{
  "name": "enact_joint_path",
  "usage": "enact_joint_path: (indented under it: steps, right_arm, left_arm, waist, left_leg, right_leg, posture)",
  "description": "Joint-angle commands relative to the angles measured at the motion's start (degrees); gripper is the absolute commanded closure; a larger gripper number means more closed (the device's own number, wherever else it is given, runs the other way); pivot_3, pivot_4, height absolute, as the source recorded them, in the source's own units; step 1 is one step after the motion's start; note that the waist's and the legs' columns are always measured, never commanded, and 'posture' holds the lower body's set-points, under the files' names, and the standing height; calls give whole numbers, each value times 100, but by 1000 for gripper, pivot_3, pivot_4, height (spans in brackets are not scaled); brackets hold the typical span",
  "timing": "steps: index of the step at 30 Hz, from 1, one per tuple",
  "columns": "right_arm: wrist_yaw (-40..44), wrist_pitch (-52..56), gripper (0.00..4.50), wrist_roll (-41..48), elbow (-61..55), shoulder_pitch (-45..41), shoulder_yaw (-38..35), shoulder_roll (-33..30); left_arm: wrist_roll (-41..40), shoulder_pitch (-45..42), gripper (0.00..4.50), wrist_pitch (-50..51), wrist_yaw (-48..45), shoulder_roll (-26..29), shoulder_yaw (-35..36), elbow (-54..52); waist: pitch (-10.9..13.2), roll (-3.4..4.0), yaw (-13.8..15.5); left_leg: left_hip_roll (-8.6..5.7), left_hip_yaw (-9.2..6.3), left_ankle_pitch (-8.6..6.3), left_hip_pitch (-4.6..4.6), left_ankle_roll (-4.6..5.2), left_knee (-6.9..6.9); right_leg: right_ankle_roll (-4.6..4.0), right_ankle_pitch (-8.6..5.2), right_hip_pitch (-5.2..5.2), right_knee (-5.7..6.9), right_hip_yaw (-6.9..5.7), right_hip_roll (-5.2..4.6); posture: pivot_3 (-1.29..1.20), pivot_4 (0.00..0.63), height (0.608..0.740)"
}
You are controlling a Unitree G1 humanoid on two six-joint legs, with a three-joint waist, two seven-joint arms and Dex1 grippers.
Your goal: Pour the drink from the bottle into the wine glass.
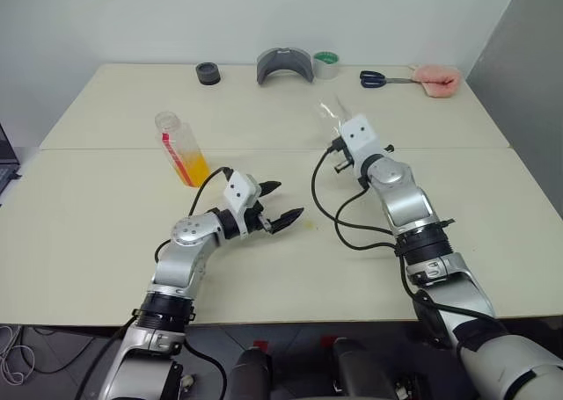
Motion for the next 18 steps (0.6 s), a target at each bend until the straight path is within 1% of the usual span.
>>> enact_joint_path:
  steps: [1, 6, 8, 11, 15, 18]
  right_arm:
    - [76, -741, 4207, 631, 309, -82, -430, 91]
    - [167, -1359, 4208, 1055, 583, 204, -523, 269]
    - [165, -1498, 4208, 1043, 508, 406, -452, 251]
    - [183, -1507, 4210, 1092, 84, 881, -382, 234]
    - [198, -1235, 4211, 1123, -772, 1661, -258, 231]
    - [152, -1028, 4212, 1147, -1240, 2040, -184, 261]
  left_arm:
    - [-627, -13, 0, 797, -645, 409, 116, -605]
    - [-1131, -171, 0, 1515, -940, 782, 312, -730]
    - [-1289, -231, 0, 1739, -992, 850, 379, -749]
    - [-1378, -254, 0, 1929, -1124, 969, 351, -833]
    - [-1333, -195, 0, 1992, -1176, 1034, 254, -958]
    - [-1317, -178, 0, 2025, -1192, 1050, 234, -1007]
  waist:
    - [2, 3, -13]
    - [3, 4, -44]
    - [4, 6, -46]
    - [3, 5, -38]
    - [1, 5, -12]
    - [0, 5, 1]
  left_leg:
    - [-1, 1, 0, 0, 0, -1]
    - [1, 2, 0, 2, 0, -2]
    - [2, 0, 0, 1, 0, -1]
    - [1, -1, 0, 1, 0, 0]
    - [1, -4, 0, 3, -1, -2]
    - [0, -2, 0, 6, -1, -1]
  right_leg:
    - [0, 0, 0, 0, 0, 0]
    - [0, 0, 0, 0, 2, 2]
    - [0, 0, 0, 1, 1, 2]
    - [0, 0, 3, -1, 1, 1]
    - [0, 0, 5, -2, -1, 0]
    - [0, -1, 7, -2, 2, 0]
  posture:
    - [0, 150, 740]
    - [0, 150, 740]
    - [0, 150, 740]
    - [0, 150, 740]
    - [0, 150, 740]
    - [0, 150, 740]
